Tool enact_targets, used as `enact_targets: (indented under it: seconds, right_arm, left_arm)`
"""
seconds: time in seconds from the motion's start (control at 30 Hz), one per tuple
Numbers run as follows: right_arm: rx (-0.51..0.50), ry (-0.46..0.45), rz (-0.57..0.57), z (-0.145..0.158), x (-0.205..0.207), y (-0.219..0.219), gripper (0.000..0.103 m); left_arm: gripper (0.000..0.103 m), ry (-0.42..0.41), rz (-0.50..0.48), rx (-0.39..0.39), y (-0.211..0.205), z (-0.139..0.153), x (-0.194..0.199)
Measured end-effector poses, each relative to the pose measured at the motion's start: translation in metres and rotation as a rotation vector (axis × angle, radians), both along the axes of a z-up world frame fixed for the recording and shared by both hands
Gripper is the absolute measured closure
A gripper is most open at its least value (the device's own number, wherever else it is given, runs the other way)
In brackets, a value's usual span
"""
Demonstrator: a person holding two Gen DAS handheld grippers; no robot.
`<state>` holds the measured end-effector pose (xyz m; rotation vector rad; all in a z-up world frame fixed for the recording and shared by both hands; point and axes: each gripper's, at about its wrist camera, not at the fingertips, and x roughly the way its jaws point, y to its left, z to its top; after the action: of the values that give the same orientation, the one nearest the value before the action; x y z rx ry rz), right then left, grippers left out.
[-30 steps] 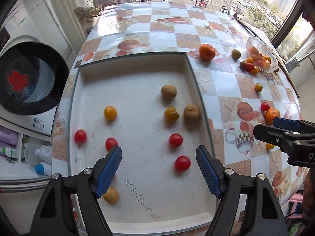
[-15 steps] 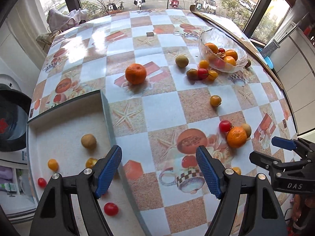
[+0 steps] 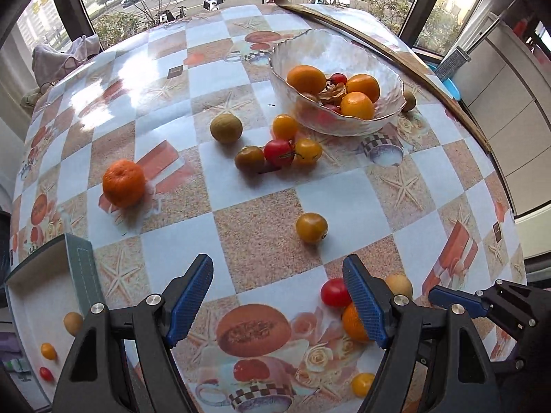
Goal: Organize fruits
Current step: 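Move both open tools back to the fruits near the glass bowl, then grasp a golden tomato with the left tool while the right tool grasps a brown round fruit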
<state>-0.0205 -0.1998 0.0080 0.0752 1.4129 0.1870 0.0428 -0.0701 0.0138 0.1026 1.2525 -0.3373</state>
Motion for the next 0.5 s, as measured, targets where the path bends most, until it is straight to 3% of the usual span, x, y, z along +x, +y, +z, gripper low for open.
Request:
enact_targets:
  seconds: [0.3, 0.43, 0.5]
  right_arm:
    - [0.002, -0.058, 0.084, -0.001, 0.012, 0.01, 0.058]
    - [0.003, -0.076, 0.112, -0.002, 0.02, 0.015, 0.069]
    - [0.007, -0.078, 0.121, -0.002, 0.023, 0.016, 0.075]
  left_arm:
    - [0.025, 0.014, -0.007, 0.015, -0.017, -0.021, 0.015]
    - [0.026, 0.001, -0.011, 0.017, -0.02, -0.022, 0.016]
    - [0.033, -0.008, -0.009, 0.028, -0.021, -0.022, 0.016]
